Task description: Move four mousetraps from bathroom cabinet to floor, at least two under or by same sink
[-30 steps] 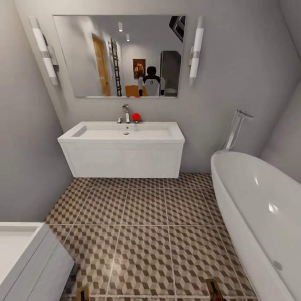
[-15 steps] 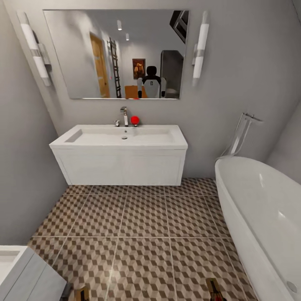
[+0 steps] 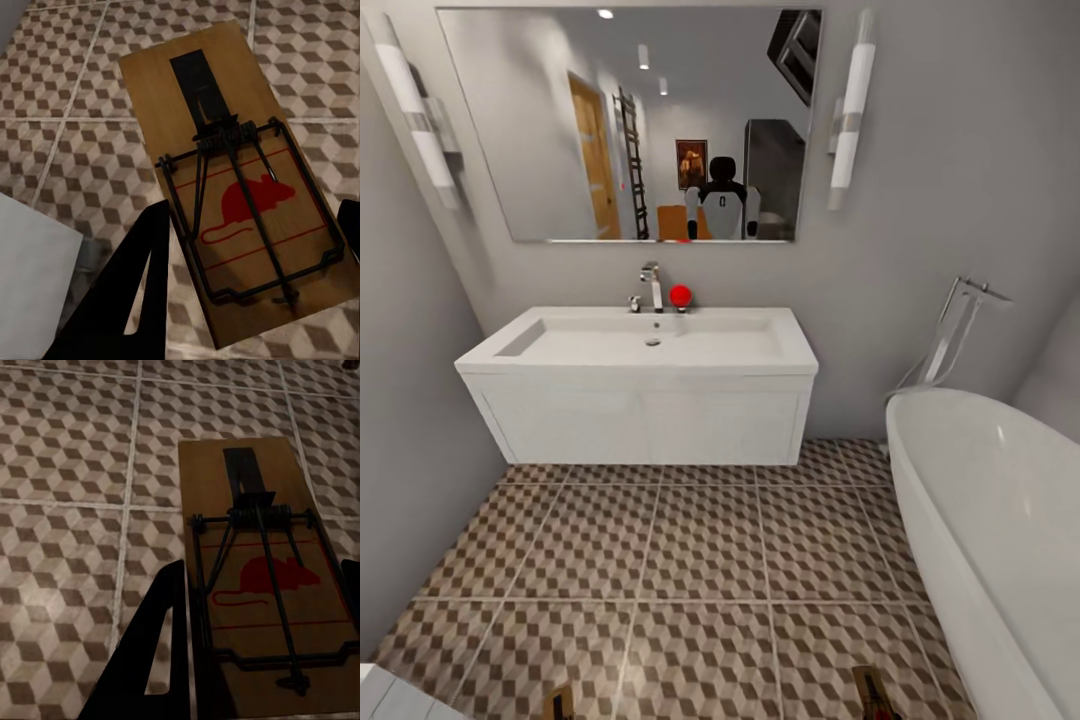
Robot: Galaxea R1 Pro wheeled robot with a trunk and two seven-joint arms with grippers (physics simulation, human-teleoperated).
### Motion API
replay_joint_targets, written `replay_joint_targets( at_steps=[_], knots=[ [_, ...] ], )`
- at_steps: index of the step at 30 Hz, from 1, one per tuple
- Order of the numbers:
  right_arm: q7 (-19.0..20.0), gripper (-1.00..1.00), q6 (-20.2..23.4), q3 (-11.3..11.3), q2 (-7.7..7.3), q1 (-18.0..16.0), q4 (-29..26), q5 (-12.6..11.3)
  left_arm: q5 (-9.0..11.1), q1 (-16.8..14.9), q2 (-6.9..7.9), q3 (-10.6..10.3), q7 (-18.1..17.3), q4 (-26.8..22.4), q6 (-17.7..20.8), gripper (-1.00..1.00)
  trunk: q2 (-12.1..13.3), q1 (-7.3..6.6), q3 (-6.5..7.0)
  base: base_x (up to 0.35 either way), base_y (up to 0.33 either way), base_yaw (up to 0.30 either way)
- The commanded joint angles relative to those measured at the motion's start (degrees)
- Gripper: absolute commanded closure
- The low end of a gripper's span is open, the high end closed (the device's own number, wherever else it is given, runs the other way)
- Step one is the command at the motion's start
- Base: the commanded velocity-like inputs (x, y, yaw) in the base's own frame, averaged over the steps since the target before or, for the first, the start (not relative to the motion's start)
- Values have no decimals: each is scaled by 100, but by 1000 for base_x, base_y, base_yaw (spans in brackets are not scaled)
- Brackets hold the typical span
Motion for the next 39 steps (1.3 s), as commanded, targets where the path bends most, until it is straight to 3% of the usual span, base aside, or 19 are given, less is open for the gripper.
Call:
replay_joint_targets(
  at_steps=[1,9,35,37,39],
  knots=[
    [-33,100,-10,-3,2,-3,3,44,20,-10,-4,-49,31,22,-27,100,-2,3,-5,315,0,0],
    [-33,100,-10,-2,2,-3,3,45,20,-13,0,-49,26,22,-27,100,-2,3,-5,235,0,0],
    [-32,100,13,-9,0,-3,14,38,20,-13,-3,-42,35,22,1,100,-2,3,-5,5,0,0],
    [-32,100,69,-21,-6,-3,5,37,23,-14,0,-23,44,13,255,100,-2,3,-5,0,0,0],
    [-37,100,309,-25,-7,-3,-68,41,21,-13,17,-8,43,-42,928,100,-2,3,-5,0,0,0]
  ],
)
